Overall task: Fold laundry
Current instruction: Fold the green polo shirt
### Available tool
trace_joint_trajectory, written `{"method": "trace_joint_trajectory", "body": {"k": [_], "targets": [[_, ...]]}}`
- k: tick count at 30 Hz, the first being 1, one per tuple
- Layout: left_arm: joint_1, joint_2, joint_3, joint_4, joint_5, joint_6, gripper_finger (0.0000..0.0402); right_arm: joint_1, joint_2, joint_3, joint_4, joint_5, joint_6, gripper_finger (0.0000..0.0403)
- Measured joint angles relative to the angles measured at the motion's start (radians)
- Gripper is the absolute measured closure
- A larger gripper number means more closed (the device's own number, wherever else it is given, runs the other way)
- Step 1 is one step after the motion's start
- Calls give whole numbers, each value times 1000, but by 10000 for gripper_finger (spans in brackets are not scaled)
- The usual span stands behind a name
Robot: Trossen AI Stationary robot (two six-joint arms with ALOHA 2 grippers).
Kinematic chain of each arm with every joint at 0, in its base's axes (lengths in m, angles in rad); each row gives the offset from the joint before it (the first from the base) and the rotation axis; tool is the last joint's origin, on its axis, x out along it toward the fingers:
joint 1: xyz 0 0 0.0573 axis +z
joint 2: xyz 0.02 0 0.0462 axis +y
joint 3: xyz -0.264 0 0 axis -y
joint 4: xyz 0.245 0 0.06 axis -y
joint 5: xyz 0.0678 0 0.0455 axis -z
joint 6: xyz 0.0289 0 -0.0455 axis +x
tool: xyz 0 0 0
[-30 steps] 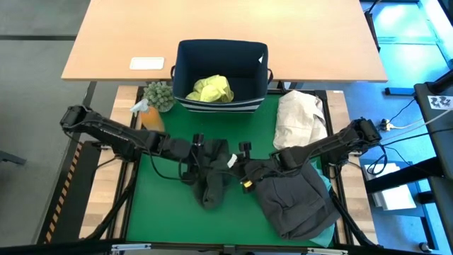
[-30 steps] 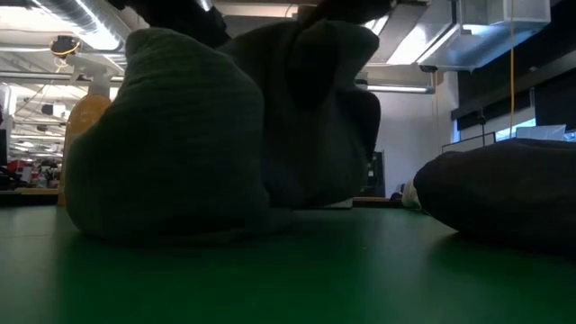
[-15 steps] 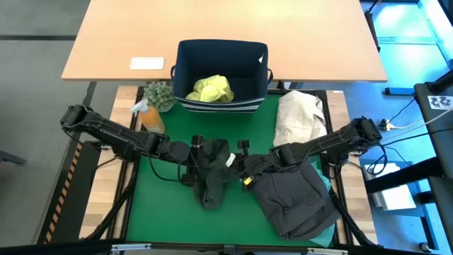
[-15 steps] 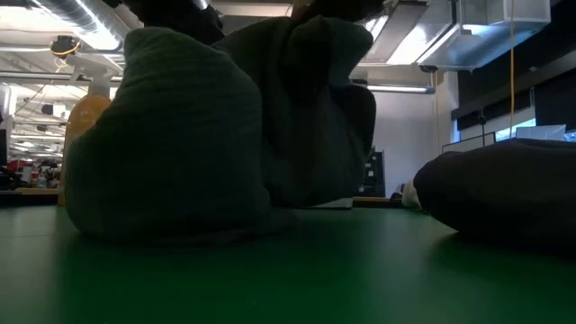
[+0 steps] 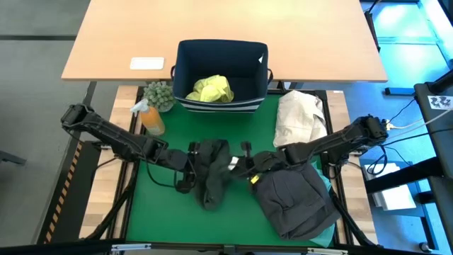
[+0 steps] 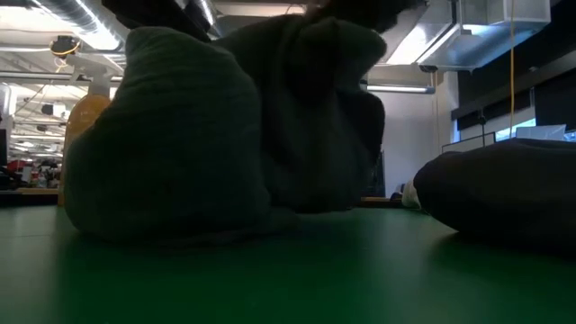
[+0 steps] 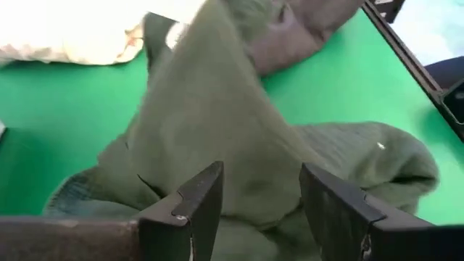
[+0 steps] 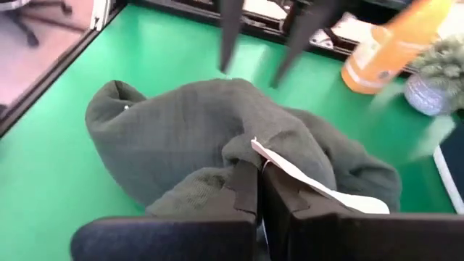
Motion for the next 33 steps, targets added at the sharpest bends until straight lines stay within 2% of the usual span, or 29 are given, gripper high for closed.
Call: {"method": "trace_joint_trajectory", "body": {"k": [7,10,15,23,25,29,33], "targets": [[-37,0,0,-1,-70,-3,225,-18,-122,-126,221,-46,37,401],[-47,0,0,0,-85,-4,225,-12,-135,-129,249,-96,46,401],[-51,0,0,34,-139,2,225,7,-136,-129,282,-108,55,401],[-32,0,1,109,-242,135,225,60,-136,-129,280,-122,55,401],[6,0,2,109,-189,161,225,71,-136,-129,280,-122,54,401],[121,0,2,109,44,152,225,77,-136,-129,280,-125,54,401],[231,0,2,109,184,149,225,77,-136,-129,280,-123,56,401]]}}
